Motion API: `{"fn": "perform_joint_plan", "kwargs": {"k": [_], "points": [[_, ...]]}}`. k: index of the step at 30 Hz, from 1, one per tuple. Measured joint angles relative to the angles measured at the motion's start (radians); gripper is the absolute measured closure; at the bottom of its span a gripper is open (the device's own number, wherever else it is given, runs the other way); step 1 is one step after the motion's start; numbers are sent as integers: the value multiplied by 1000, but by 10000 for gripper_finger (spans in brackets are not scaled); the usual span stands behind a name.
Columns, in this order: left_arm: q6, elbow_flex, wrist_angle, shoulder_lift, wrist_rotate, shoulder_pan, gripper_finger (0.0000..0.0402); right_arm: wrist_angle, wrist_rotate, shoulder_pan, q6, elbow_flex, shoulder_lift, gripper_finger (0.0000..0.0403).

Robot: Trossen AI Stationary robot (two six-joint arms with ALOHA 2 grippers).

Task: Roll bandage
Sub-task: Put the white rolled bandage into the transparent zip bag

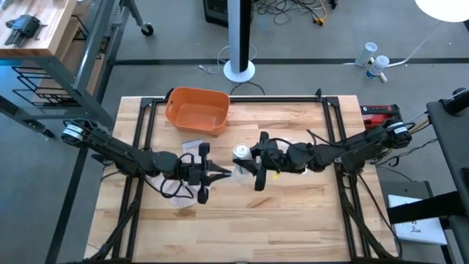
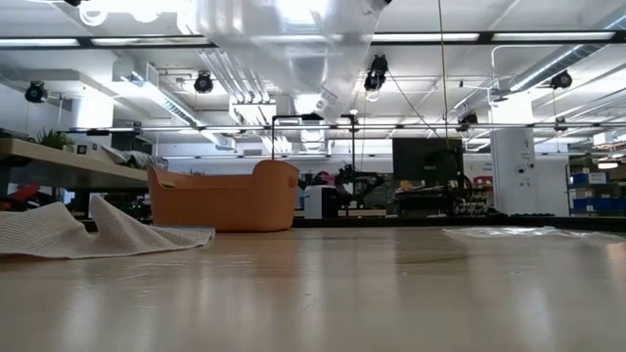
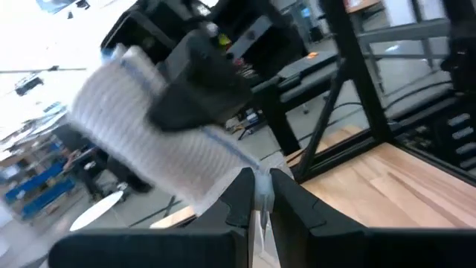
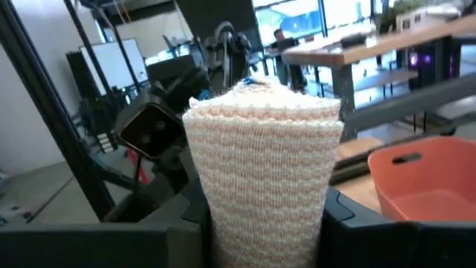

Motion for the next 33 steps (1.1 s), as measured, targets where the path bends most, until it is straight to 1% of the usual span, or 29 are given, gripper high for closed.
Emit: {"fn": "perform_joint_plan", "kwargs": {"k": [3, 9, 13, 17, 21, 24, 28, 31, 33], "points": [[-28, 0, 4, 0, -54, 1, 381, 13, -1, 8, -77, 0, 2, 287], [-135, 0, 39, 0, -67, 16, 381, 72, -11, 23, -204, 0, 24, 292], [-213, 0, 56, 0, -73, 28, 381, 152, -50, 22, -213, 2, 63, 289], [-213, 0, 63, 0, -72, 27, 381, 238, -51, 25, -230, -1, 92, 291], [-218, 0, 64, -14, -74, 26, 381, 365, -56, 46, -280, -19, 105, 291], [-252, 0, 65, -33, -37, 26, 381, 452, -57, 59, -309, -33, 122, 291], [-325, 1, 88, -63, 7, 25, 381, 519, -54, 73, -380, -40, 152, 292], [-368, 1, 95, -75, 28, 25, 381, 565, -54, 82, -417, -40, 165, 291], [-377, 1, 106, -81, 37, 25, 381, 558, -55, 83, -431, -40, 166, 285]]}}
